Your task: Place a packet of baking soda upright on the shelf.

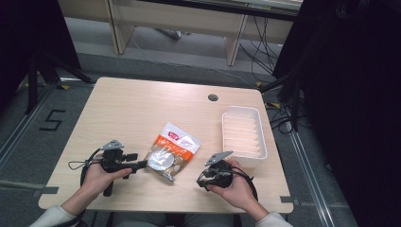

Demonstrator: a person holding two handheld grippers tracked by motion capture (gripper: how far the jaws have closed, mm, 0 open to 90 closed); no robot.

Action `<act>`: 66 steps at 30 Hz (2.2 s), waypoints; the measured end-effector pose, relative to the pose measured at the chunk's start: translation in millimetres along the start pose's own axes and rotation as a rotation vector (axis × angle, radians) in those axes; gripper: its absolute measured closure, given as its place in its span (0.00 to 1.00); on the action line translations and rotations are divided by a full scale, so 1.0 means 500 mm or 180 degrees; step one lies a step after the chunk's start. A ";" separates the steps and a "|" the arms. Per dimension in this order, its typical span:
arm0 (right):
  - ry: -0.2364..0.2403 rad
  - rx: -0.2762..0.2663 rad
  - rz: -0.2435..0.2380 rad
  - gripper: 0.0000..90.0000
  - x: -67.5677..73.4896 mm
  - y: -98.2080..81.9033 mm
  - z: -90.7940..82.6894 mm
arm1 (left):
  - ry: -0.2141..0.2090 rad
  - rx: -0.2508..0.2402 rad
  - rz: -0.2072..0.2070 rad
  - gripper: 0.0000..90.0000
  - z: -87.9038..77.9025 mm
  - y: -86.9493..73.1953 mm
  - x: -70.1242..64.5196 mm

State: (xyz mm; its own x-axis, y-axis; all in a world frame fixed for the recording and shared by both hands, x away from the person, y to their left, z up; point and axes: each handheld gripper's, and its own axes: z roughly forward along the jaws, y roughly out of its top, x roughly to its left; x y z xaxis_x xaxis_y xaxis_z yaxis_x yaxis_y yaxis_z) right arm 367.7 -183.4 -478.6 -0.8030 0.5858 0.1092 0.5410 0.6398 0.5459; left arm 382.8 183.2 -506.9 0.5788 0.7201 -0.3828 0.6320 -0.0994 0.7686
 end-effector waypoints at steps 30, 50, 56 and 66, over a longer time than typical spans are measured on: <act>-0.0101 -0.0028 0.0092 0.58 -0.020 0.019 0.010 | -0.0064 0.0072 -0.0261 0.47 0.170 0.125 0.058; -0.0095 0.0006 0.0059 0.57 -0.019 0.017 0.016 | -0.0120 0.0152 -0.0319 0.54 0.201 0.129 0.070; -0.0089 0.0005 0.0061 0.57 -0.018 0.017 0.018 | -0.0188 0.0168 -0.0313 0.60 0.204 0.130 0.066; -0.0086 0.0041 0.0076 0.57 -0.017 0.016 0.019 | -0.0230 0.0205 -0.0127 0.73 0.202 0.126 0.065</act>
State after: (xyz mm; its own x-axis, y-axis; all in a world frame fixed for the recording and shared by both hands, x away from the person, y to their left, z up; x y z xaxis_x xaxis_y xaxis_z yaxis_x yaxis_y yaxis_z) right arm 381.3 -178.7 -483.2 -0.7829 0.6142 0.0994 0.5632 0.6317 0.5327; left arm 493.6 131.1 -522.5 0.5866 0.6731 -0.4503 0.6858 -0.1171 0.7183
